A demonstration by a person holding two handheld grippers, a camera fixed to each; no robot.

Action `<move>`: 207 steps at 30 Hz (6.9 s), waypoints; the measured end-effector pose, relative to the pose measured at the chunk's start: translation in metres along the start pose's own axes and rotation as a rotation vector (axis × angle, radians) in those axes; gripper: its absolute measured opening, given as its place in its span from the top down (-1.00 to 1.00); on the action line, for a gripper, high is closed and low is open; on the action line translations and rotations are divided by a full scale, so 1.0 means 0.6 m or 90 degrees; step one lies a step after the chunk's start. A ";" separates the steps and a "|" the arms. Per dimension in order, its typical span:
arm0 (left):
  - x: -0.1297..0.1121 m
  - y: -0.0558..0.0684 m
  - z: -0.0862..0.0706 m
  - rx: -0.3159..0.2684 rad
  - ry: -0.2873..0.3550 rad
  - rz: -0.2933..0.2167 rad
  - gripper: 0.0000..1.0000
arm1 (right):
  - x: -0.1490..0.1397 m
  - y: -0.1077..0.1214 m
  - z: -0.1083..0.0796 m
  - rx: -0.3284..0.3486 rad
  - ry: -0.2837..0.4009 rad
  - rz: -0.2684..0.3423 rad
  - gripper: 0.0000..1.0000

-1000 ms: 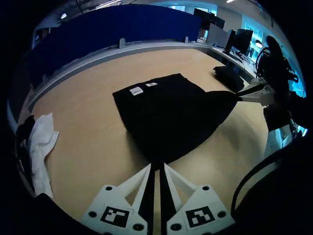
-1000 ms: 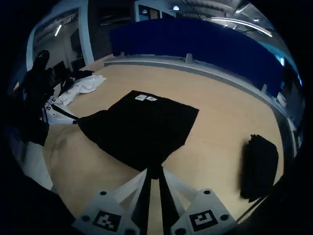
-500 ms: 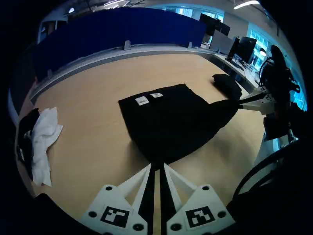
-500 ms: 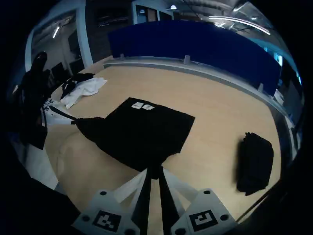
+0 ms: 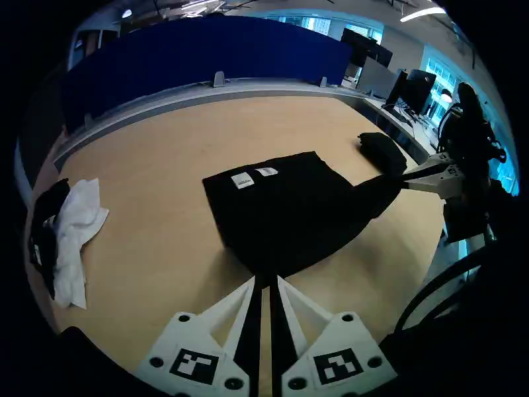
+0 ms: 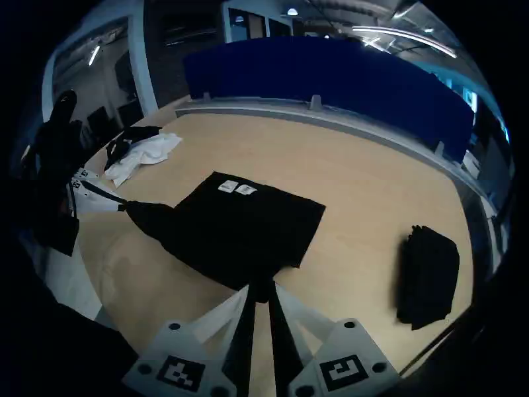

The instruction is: Fold towel

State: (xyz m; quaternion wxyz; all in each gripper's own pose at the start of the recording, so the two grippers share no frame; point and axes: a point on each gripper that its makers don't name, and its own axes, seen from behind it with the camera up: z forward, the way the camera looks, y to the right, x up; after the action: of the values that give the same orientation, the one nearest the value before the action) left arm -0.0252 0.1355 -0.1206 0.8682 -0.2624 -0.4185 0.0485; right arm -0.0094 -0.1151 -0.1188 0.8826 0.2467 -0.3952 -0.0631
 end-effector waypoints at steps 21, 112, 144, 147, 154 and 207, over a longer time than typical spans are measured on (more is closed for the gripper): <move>0.094 -0.056 0.055 0.010 0.007 -0.004 0.84 | 0.076 0.057 0.063 -0.008 -0.002 0.001 0.74; 0.010 -0.145 0.109 0.102 -0.048 -0.018 -0.75 | 0.021 0.120 0.162 -0.073 -0.034 -0.003 -1.00; -0.120 -0.135 -0.051 0.186 -0.047 -0.142 -0.75 | -0.053 0.088 0.178 0.077 -0.147 -0.178 -0.13; -0.131 -0.134 -0.061 0.191 -0.050 -0.153 -0.75 | -0.056 0.091 0.180 0.078 -0.153 -0.182 0.07; -0.144 -0.132 -0.072 0.196 -0.050 -0.169 -0.75 | -0.053 0.100 0.184 0.070 -0.154 -0.185 0.51; -0.134 -0.117 -0.074 0.179 -0.044 -0.165 -0.75 | -0.051 0.095 0.174 0.074 -0.159 -0.217 -0.04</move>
State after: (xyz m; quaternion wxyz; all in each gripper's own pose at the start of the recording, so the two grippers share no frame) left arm -0.0531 0.0325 -0.1647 0.8803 -0.0802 -0.4676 0.0031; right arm -0.1110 -0.0966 -0.0523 0.7878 0.3502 -0.4572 -0.2184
